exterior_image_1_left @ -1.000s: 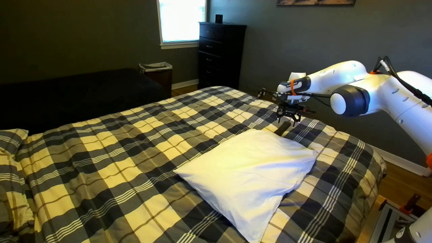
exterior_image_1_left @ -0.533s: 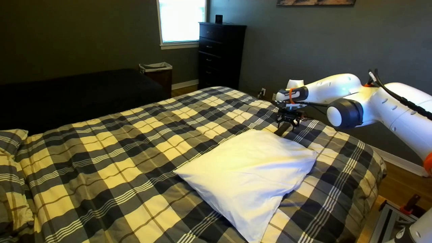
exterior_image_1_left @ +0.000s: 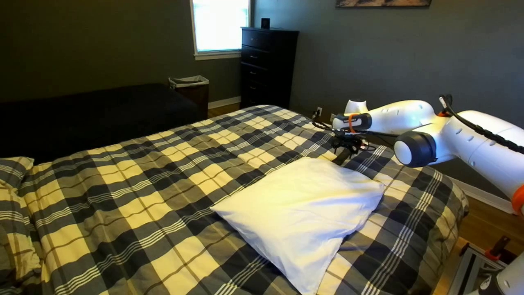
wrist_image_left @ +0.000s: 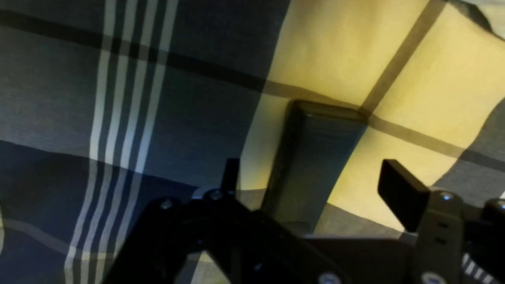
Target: Put the remote on the pillow
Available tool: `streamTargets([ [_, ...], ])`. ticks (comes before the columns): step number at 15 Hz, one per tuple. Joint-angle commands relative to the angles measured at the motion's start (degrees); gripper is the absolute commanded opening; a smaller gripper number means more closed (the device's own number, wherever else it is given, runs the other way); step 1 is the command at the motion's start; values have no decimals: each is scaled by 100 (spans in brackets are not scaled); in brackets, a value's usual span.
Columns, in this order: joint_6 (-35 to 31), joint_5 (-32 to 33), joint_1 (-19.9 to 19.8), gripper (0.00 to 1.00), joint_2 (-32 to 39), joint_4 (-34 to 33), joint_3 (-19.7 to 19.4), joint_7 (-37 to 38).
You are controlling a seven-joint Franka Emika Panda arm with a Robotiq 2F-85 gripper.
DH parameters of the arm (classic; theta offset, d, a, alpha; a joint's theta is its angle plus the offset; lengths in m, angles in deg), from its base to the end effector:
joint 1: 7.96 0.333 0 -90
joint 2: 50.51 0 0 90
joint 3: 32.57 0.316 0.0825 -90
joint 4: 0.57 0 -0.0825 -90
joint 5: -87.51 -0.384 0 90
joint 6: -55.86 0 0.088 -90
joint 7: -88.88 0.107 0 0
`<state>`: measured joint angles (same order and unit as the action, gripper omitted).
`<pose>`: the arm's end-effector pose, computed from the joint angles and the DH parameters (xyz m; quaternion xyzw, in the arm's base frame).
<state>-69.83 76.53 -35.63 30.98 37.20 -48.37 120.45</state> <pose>0.6640 -0.4521 0.0983 0.8330 -0.5467 0.0658 0.0541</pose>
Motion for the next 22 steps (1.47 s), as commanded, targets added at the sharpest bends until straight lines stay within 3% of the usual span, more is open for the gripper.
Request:
streamTargets([
  [1, -137, 257, -60, 71, 507, -647, 46, 280],
  [2, -125, 304, -59, 77, 574, -722, 49, 321],
  [3, -105, 342, -60, 91, 639, -789, 54, 349],
  [4, -96, 372, -62, 93, 703, -864, 58, 374],
  [6, -435, 502, 4, 100, 384, -282, 152, 388],
  [22, -453, 646, 105, 100, 387, 6, 175, 453],
])
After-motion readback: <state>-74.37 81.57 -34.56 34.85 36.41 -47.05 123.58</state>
